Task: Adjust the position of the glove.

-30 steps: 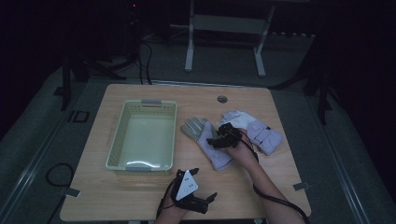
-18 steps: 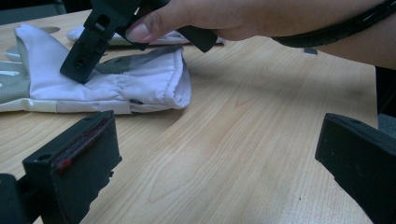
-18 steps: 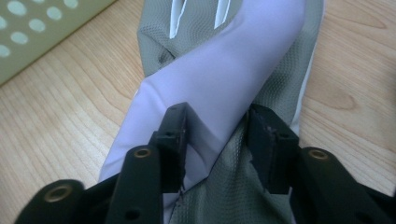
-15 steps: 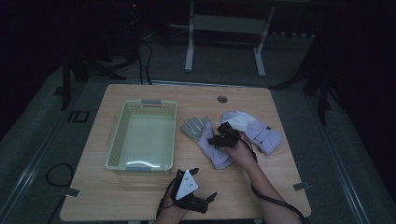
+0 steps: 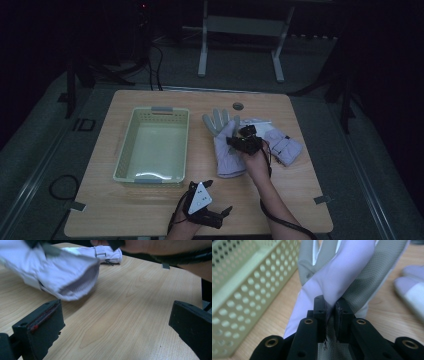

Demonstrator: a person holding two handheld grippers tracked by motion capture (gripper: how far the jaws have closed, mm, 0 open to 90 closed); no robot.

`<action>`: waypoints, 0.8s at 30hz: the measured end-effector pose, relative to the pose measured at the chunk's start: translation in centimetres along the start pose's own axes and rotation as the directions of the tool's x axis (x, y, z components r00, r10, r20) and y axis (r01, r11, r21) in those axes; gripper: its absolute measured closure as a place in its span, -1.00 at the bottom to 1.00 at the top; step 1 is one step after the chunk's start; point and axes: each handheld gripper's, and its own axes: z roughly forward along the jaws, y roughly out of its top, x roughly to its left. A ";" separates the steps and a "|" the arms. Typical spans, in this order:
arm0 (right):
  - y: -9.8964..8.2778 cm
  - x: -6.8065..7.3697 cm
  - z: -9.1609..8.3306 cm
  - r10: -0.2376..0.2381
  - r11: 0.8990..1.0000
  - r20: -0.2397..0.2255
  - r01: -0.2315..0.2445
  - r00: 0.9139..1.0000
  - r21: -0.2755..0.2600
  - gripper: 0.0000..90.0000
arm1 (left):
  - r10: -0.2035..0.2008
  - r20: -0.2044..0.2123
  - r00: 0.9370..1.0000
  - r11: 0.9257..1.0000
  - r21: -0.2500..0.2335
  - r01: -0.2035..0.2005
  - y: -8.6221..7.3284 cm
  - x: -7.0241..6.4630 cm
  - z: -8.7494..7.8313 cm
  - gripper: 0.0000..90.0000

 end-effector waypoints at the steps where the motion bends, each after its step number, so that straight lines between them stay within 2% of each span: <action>1: 0.1 0.1 -0.4 0.013 1.000 -0.004 -0.013 1.000 -0.019 0.81 | 0.001 0.000 1.000 1.000 0.000 -0.001 0.0 0.0 0.0 -1.00; 4: 0.3 0.4 -1.4 0.037 0.998 0.011 -0.036 0.999 -0.060 0.81 | 0.003 -0.001 1.000 1.000 -0.001 -0.003 0.0 0.0 0.0 -1.00; 10: -0.4 0.8 -2.0 0.101 0.993 0.075 -0.096 0.992 -0.071 0.81 | 0.002 -0.001 1.000 1.000 -0.002 -0.002 0.0 0.0 0.0 -1.00; 12: -1.0 0.7 -1.6 0.124 0.991 0.073 -0.120 0.990 -0.058 0.81 | 0.005 -0.001 1.000 1.000 -0.001 -0.005 0.0 0.0 0.0 -1.00; 15: -1.6 0.8 -0.9 0.130 0.991 0.076 -0.128 0.989 -0.038 0.81 | 0.004 0.000 1.000 1.000 -0.001 -0.004 0.0 0.0 0.0 -1.00; 16: -2.2 0.9 0.1 0.141 0.990 0.085 -0.139 0.986 -0.024 0.81 | 0.003 0.001 1.000 1.000 -0.002 -0.003 0.0 0.0 0.0 -1.00; 24: -3.2 0.4 2.4 0.159 0.987 0.109 -0.161 0.981 0.016 0.78 | -0.001 0.007 1.000 1.000 -0.001 0.001 0.0 0.0 0.0 -1.00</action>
